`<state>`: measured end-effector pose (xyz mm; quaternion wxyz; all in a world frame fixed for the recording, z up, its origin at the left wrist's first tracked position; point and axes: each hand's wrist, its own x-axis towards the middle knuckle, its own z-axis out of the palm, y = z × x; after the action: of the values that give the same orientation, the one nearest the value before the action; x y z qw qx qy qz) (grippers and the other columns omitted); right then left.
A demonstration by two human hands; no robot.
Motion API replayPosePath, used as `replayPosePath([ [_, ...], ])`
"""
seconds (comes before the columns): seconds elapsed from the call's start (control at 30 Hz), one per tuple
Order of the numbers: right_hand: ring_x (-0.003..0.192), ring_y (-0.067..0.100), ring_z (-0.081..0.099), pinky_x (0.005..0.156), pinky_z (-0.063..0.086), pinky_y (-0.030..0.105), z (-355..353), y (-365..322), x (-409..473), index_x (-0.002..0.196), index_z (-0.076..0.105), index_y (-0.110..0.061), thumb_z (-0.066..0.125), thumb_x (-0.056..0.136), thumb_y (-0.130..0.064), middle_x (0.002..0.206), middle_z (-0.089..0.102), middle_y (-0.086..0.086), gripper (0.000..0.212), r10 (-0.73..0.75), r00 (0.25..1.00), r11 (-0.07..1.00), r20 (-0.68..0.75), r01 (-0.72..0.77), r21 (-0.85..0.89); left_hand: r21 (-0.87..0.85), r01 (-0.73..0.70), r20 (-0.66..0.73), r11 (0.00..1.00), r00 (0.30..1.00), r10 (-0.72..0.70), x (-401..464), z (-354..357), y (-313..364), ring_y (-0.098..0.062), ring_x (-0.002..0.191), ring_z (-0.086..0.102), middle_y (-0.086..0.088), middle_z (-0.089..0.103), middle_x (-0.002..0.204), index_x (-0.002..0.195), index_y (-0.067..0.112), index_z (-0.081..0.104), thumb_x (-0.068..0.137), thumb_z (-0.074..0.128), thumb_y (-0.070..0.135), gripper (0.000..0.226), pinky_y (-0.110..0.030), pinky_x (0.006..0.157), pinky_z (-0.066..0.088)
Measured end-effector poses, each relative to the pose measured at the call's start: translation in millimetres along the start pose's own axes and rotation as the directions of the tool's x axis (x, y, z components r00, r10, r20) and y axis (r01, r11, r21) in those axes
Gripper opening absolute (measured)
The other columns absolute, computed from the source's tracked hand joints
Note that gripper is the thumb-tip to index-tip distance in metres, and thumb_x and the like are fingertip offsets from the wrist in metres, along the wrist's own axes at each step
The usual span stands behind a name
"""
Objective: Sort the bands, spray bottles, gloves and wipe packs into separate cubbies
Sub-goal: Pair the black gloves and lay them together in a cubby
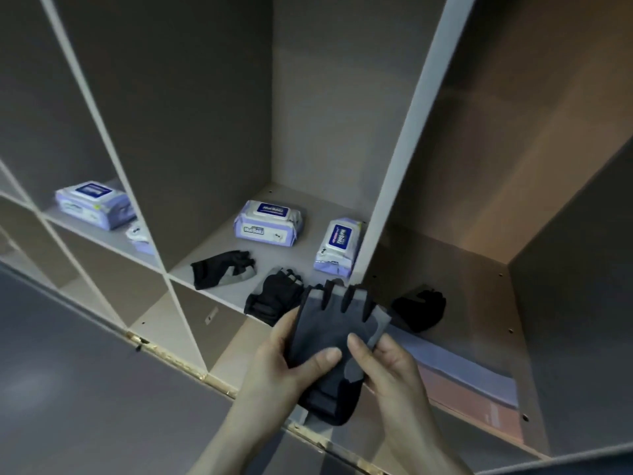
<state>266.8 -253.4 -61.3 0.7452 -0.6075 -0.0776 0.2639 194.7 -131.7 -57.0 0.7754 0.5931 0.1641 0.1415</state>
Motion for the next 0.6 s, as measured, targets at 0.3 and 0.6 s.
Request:
replayPosePath([
  [0.3, 0.105, 0.025, 0.067, 0.093, 0.049, 0.04, 51, 51, 54, 0.117, 0.061, -0.014, 0.08, 0.072, -0.027, 0.11, 0.072, 0.009, 0.051, 0.105, 0.993, 0.994, 0.062, -0.106, 0.011, 0.238, -0.017, -0.149, 0.971, 0.987, 0.053, 44, -65, -21, -0.003, 0.091, 0.068, 0.012, 0.074, 0.096, 0.113, 0.026, 0.062, 0.083, 0.07, 0.006, 0.036, -0.017, 0.076, 0.052],
  [0.6, 0.108, 0.021, 0.062, 0.099, 0.047, 0.043, 87, 92, 140, 0.119, 0.057, -0.019, 0.057, 0.092, -0.002, 0.115, 0.067, 0.002, 0.032, 0.213, 0.97, 0.973, -0.117, -0.221, -0.062, 0.609, 0.22, -0.291, 0.762, 0.956, -0.044, 215, -230, -40, -0.028, 0.097, 0.068, -0.014, 0.07, 0.11, 0.127, 0.012, 0.057, 0.088, 0.066, 0.023, 0.041, -0.04, 0.085, 0.055],
])
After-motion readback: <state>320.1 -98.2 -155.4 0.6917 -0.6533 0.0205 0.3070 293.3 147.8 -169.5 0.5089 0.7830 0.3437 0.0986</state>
